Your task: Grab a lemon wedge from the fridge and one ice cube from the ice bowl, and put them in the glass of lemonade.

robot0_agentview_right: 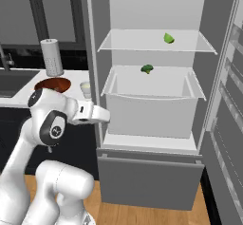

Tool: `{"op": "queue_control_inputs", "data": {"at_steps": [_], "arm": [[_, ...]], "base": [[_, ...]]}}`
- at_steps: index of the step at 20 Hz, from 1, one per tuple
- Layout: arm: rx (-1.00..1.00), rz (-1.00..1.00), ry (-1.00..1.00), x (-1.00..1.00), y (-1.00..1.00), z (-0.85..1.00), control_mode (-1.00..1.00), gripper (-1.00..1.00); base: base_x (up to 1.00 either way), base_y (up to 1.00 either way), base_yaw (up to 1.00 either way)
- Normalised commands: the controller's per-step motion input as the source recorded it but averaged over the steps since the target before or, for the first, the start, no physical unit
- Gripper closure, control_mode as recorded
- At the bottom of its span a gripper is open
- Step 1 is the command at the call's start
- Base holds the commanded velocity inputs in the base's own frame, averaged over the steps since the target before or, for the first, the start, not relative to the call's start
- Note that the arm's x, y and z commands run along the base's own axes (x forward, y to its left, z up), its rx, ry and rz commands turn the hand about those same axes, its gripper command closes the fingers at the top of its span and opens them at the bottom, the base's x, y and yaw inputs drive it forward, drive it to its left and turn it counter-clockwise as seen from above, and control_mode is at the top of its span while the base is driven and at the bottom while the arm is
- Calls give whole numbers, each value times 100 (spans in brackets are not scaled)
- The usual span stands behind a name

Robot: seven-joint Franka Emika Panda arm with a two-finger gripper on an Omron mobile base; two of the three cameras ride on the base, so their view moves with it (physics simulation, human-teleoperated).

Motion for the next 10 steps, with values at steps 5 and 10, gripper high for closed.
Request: {"op": "queue_control_inputs", "data": {"at_steps": [5, 10], "arm": [[29, 2, -23, -59, 93, 0, -100, -100], [40, 25, -14, -13, 44, -6, -100, -100]], "base": [[0, 0, 0], [0, 0, 0]]}}
